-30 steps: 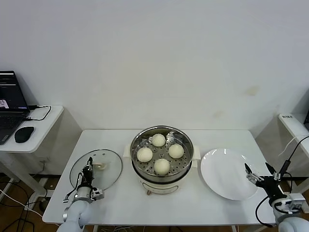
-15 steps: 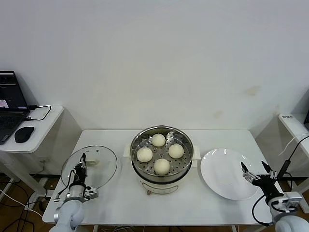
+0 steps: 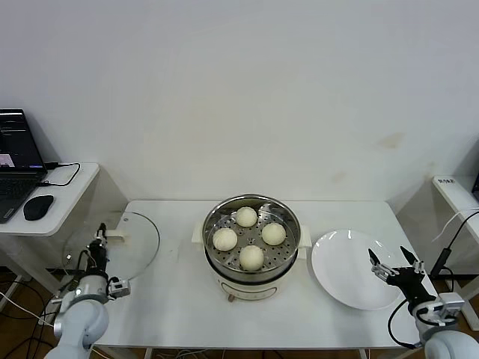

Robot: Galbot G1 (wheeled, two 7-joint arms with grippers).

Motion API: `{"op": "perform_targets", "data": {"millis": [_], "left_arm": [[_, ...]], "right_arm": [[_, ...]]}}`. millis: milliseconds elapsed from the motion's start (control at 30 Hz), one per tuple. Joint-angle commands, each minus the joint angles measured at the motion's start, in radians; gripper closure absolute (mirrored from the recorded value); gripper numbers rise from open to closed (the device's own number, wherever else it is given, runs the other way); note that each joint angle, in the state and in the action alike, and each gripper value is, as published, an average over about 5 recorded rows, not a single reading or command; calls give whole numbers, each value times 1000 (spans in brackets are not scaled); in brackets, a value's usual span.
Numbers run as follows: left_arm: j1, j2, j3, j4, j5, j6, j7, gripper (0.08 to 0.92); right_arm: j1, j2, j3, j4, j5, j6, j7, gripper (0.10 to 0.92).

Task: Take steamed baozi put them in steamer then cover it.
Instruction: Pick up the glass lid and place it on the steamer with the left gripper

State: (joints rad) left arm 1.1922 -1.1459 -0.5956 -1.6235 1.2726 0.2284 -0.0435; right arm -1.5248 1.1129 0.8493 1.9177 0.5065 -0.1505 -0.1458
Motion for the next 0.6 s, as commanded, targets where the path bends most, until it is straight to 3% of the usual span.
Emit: {"op": "perform_targets", "data": {"millis": [33, 367, 600], "left_arm": [[-22, 37, -2, -225, 26, 148, 176, 860], [-62, -5, 206, -432, 93, 345, 296, 860], [-127, -92, 363, -409, 140, 375, 323, 860]], "right_arm": [[3, 3, -2, 17, -9, -18, 0, 203], [24, 10, -5, -6, -22, -20, -3, 203], [36, 15, -9, -21, -35, -24, -6, 203]]}}
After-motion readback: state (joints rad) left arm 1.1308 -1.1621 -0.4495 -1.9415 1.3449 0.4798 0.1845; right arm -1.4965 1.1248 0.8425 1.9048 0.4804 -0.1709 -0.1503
